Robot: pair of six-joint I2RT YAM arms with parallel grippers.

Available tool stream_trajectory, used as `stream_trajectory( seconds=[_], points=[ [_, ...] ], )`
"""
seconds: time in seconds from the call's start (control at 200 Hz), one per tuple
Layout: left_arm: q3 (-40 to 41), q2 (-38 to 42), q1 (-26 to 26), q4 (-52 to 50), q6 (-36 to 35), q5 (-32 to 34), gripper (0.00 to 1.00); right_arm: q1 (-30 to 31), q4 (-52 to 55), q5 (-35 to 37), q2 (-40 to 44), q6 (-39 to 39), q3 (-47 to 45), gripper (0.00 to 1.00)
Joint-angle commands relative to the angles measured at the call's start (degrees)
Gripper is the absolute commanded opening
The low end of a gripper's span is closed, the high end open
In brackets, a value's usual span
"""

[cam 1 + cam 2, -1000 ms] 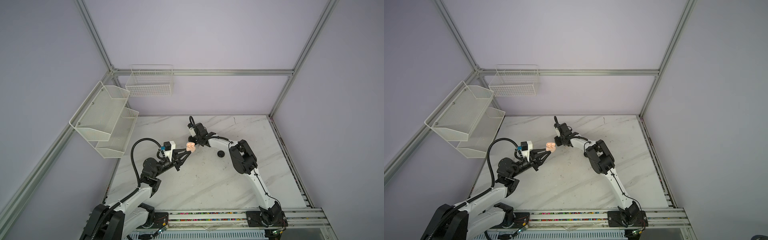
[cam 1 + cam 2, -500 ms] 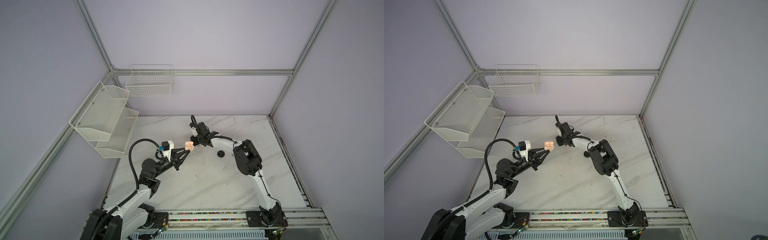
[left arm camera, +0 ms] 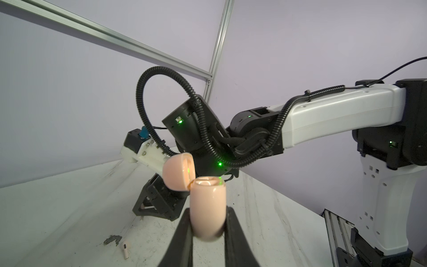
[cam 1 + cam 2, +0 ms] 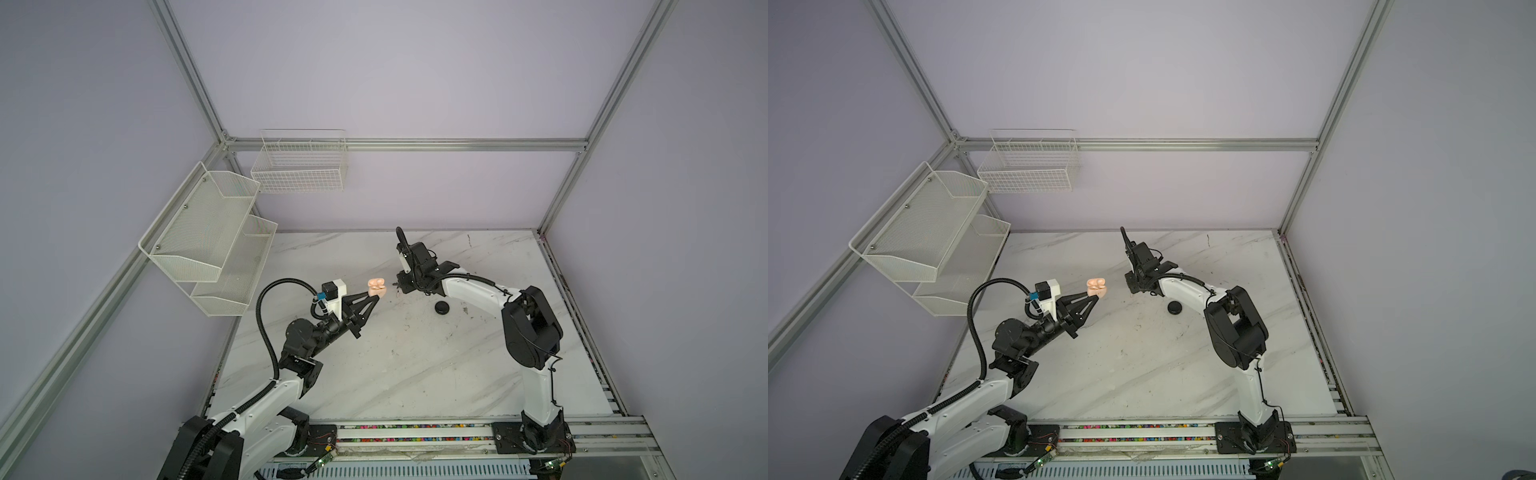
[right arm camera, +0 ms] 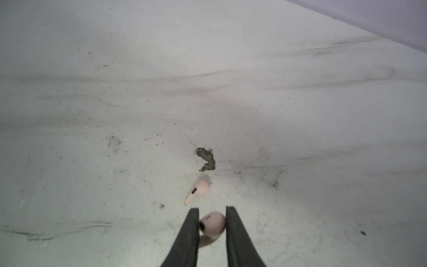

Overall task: Insert wireless bluetooth earbuds into charging case
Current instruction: Pick up a wireless bluetooth earbud from the top-center of the table, then insert the wireless bluetooth earbud into the charging case.

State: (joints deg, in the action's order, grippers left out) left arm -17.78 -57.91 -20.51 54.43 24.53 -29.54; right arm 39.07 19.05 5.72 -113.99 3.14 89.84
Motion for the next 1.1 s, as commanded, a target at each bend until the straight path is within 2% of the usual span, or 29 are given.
stream_trajectory(
  seconds=[0.0,0.21,0.44,0.58,0.68,0.825,1.1],
  points=[
    [2.05,-1.2,-0.73,6.38,0.77,2.2,0.0,0.13,5.95,6.4,6.44,0.9,-0.94,0.23],
    [1.2,-7.8,-1.38,15.44,2.46,2.35,0.0,2.15,15.62,10.83,14.84,-0.16,2.52,0.22],
    [-2.61,-16.84,-1.85,25.33,0.77,-4.12,0.0,7.65,25.33,17.7,19.58,-4.37,11.03,0.22],
    [-4.91,-22.15,-1.92,31.41,-0.5,-5.8,0.0,9.61,32.16,21.02,18.43,-4.65,18.46,0.22],
    [-7.56,-25.75,-1.93,31.62,0.01,-7.45,0.0,11.69,36.14,23.75,16.62,-5.28,25.0,0.22],
    [-8.68,-25.96,-3.28,31.61,-1.68,-7.1,0.0,15.25,37.97,25.59,14.62,-4.61,29.03,0.22],
    [-10.55,-25.76,-3.83,31.61,-4.59,-7.77,0.0,21.22,44.96,29.92,9.75,1.85,33.85,0.22]
  ],
)
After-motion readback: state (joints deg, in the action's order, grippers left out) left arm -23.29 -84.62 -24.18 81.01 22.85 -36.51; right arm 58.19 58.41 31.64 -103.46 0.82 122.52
